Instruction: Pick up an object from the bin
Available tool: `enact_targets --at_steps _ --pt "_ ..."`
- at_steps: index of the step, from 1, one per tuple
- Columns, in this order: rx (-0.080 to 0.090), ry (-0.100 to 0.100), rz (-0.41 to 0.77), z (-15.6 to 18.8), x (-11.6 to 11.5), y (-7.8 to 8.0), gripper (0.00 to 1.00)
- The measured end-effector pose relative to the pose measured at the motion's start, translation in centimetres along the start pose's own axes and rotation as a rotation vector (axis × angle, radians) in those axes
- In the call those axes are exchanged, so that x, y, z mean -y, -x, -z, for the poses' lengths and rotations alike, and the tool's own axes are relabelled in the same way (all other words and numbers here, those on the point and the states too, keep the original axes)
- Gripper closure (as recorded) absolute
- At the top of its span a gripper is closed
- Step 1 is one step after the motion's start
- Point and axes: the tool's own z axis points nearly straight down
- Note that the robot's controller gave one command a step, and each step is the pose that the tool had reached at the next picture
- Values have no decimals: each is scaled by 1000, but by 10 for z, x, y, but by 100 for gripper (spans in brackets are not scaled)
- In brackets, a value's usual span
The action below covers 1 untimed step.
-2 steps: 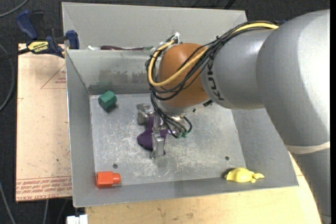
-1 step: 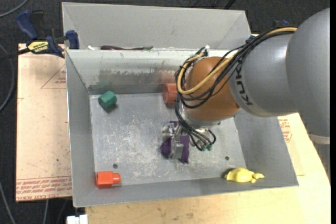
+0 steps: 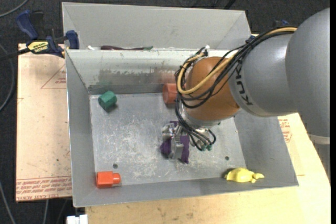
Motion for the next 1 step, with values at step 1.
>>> enact_targets --at_steps 1 --pt "3 1 -4 105 -12 9 100"
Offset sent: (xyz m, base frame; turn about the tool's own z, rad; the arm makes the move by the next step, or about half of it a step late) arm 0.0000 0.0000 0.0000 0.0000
